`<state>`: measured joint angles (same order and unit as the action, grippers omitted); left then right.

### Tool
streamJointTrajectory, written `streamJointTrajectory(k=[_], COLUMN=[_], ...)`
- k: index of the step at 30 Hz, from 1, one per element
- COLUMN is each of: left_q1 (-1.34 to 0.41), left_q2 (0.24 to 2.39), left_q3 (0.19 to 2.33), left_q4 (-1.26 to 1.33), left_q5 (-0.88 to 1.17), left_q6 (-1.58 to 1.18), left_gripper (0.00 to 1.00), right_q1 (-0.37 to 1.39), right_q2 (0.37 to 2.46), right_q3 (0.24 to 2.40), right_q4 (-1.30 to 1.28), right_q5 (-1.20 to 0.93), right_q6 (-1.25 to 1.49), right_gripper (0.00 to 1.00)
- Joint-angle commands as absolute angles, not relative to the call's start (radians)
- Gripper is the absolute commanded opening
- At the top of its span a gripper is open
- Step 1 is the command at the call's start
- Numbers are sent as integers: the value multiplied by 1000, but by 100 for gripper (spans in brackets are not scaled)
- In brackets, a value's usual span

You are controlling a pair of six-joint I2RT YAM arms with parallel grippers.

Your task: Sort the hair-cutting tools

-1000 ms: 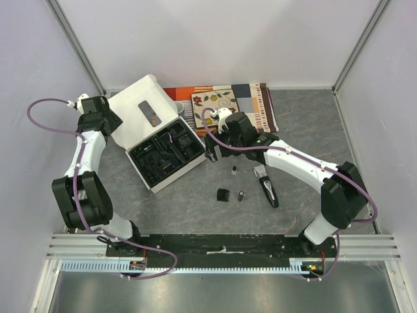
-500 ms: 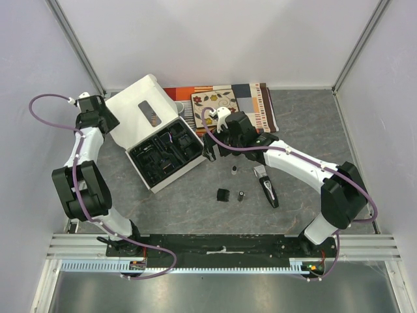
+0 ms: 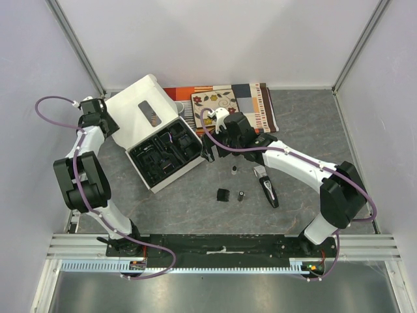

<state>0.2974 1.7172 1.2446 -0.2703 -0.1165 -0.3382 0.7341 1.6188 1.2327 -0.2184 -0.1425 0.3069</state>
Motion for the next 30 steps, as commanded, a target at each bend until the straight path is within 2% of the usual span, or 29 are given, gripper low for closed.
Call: streamJointTrajectory(k=[1, 4, 6, 7, 9, 13, 30], left_q1=[308, 311, 311, 311, 311, 311, 253], left_q2=[1739, 1759, 1763, 1764, 1761, 1720, 1356], left_q3=[1270, 1293, 1295, 1295, 1293, 1258, 1039], left_q4=[-216, -224, -221, -221, -218, -190, -83], left_q5=[-92, -87, -87, -87, -89, -107, -176], left_q6=[-282, -275, -275, -276, -275, -287, -336], left_gripper=[53, 47, 37, 27, 21, 2, 2], right_q1=[742, 747, 746, 747, 747, 750, 753], right_q2=[1624, 1624, 1624, 1624, 1624, 1625, 1621], right_q3=[1226, 1223, 1218, 1216, 1210, 1204, 1189], right_q4=[-176, -172, -169, -167, -163, -164, -152], right_q5=[-155, -155, -153, -150, -150, -146, -109], right_q6=[316, 316, 318, 318, 319, 319, 356], right_gripper=[96, 95, 95, 95, 95, 95, 94])
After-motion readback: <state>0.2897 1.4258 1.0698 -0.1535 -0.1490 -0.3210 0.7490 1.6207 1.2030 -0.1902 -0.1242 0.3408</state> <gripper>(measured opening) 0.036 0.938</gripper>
